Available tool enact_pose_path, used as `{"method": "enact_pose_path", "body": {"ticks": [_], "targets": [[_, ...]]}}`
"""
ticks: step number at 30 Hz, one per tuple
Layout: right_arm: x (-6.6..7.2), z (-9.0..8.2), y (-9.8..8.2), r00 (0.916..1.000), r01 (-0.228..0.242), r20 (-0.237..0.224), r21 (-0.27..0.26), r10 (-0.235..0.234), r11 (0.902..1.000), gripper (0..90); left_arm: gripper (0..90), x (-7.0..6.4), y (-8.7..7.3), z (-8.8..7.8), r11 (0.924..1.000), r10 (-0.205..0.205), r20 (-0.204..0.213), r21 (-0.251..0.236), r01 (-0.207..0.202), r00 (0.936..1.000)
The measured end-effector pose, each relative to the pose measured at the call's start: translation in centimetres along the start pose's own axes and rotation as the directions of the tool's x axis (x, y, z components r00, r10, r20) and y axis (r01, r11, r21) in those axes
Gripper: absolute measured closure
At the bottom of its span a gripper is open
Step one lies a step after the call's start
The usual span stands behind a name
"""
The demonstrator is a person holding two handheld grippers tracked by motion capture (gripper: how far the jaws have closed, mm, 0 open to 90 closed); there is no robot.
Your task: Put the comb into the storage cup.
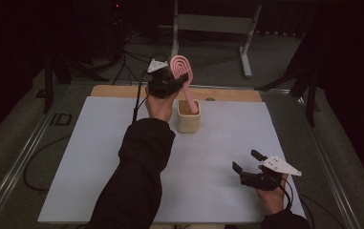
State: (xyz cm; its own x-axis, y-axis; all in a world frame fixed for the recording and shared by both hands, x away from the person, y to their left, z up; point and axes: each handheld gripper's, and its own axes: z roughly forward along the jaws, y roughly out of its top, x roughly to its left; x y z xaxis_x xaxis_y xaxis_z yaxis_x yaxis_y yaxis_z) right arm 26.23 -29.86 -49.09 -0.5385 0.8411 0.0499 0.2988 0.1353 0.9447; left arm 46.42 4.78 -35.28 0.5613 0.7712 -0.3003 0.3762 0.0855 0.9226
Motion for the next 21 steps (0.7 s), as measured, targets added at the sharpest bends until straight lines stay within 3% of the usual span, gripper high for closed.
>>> {"method": "enact_pose_path", "body": {"ticks": [21], "targets": [[0.0,0.0,0.0,1.0,0.004,-0.003,-0.001,-0.004,1.0,9.6,64.4,0.0,-1.2,0.5,0.9995,0.004,-0.006,0.031,-0.004,1.0]]}}
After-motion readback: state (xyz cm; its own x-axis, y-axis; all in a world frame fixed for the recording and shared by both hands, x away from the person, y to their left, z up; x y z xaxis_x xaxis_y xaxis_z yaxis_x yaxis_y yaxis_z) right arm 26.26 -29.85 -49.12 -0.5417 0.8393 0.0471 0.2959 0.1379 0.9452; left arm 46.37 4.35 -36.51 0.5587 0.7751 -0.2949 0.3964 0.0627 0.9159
